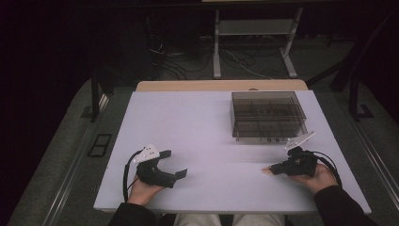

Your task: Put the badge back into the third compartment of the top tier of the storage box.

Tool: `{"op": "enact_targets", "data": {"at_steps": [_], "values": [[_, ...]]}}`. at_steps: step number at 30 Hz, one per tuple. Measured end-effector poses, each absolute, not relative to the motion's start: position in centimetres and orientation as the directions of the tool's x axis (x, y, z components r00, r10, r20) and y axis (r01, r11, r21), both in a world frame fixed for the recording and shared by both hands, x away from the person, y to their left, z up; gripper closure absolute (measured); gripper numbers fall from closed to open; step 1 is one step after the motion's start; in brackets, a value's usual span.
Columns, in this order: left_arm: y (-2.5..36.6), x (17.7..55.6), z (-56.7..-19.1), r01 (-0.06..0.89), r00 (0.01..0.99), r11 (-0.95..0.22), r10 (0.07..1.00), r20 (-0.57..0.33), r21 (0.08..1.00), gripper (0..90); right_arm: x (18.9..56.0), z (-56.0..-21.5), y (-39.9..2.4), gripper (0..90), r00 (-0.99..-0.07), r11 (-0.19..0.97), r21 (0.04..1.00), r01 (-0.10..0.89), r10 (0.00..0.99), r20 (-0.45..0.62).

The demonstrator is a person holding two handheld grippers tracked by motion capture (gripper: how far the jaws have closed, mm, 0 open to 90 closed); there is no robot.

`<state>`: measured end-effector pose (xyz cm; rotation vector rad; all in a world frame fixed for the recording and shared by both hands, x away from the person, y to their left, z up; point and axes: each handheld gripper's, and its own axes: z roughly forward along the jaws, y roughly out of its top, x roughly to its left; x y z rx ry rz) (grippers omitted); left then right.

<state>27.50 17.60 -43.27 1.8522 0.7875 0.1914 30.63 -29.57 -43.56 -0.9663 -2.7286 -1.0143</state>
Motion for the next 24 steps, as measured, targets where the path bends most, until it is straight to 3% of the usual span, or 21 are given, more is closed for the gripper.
{"op": "enact_targets", "data": {"at_steps": [24], "values": [[17.62, 27.5, -43.24, 0.427, 0.77, -0.219, 0.597, -0.225, 0.877, 0.0, 30.31, -43.44, -29.43, 86.1, -0.786, 0.587, 0.533, 0.61, 0.535, 0.31]]}}
